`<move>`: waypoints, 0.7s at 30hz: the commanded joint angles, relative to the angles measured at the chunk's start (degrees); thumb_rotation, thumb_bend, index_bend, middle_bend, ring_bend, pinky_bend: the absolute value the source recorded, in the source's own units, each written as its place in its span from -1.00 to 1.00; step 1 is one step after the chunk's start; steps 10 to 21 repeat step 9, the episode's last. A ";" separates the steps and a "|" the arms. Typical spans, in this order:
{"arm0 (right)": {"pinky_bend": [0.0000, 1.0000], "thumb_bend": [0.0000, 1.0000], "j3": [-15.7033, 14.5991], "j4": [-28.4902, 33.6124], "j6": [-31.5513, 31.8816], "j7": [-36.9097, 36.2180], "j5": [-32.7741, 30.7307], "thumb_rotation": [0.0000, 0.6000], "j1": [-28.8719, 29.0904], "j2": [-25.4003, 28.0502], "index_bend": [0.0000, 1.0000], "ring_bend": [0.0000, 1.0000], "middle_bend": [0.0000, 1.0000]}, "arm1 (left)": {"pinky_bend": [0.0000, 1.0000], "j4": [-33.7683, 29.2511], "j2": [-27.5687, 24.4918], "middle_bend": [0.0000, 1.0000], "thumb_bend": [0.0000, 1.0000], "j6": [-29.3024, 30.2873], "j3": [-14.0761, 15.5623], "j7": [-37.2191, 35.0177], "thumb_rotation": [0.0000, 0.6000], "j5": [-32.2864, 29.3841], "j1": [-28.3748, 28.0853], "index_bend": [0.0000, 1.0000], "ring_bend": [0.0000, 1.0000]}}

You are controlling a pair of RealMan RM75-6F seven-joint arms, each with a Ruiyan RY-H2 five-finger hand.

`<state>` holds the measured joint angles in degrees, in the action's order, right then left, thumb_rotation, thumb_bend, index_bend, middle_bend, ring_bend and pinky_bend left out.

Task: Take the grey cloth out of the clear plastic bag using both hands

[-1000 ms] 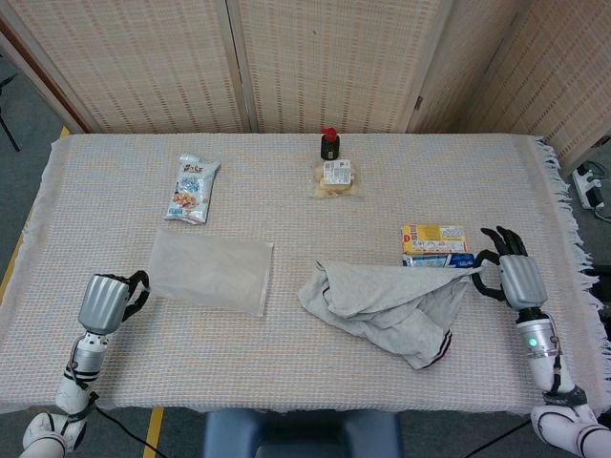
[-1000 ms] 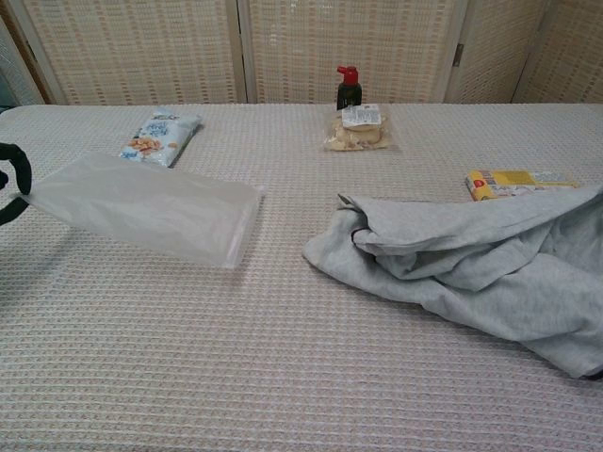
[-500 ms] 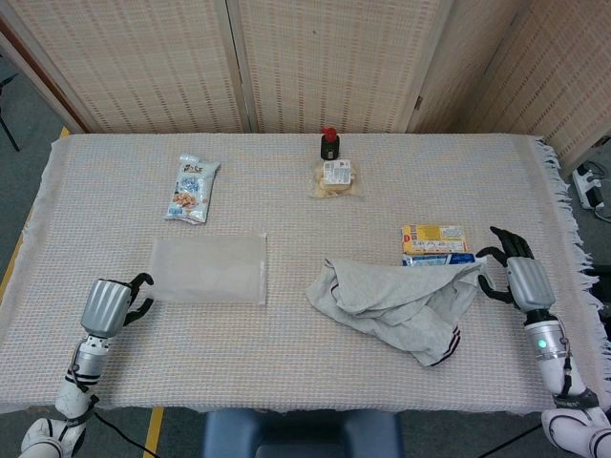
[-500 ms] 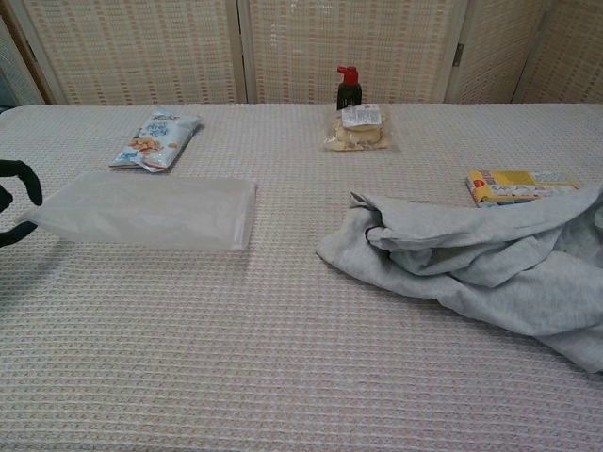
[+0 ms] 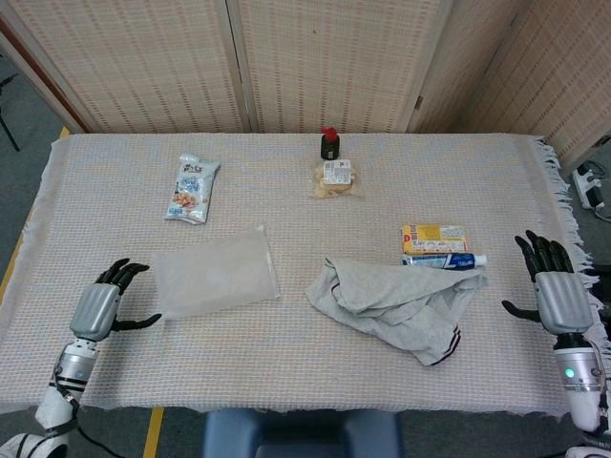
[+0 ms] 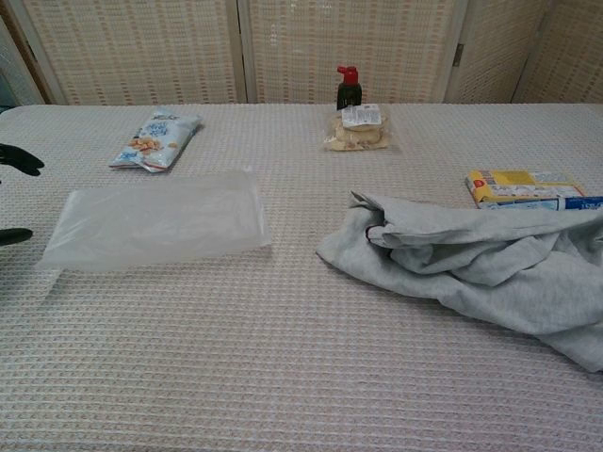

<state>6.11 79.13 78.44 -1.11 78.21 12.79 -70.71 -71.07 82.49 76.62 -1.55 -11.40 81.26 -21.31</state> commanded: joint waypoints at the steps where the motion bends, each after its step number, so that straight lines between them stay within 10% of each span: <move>1: -1.00 -0.90 -1.44 8.42 7.64 11.13 -1.20 1.00 -5.53 3.03 -1.00 -1.00 -1.00 | -0.65 -16.03 -12.06 -0.52 -0.67 3.01 -0.90 19.07 0.26 -11.49 6.90 -0.49 -0.78; 8: -1.00 -0.91 -2.20 11.92 8.03 12.14 -0.23 1.00 -6.87 4.70 -1.00 -1.00 -1.00 | -0.70 -16.62 -12.04 -0.52 -0.64 13.34 -1.90 18.99 0.27 -7.94 11.82 -0.44 -0.78; 21: -1.00 -0.90 -2.09 12.08 7.63 11.93 -0.52 1.00 -6.85 4.92 -1.00 -1.00 -1.00 | -0.70 -16.56 -12.05 -0.52 -0.64 13.82 -1.83 18.92 0.27 -7.25 12.06 -0.44 -0.78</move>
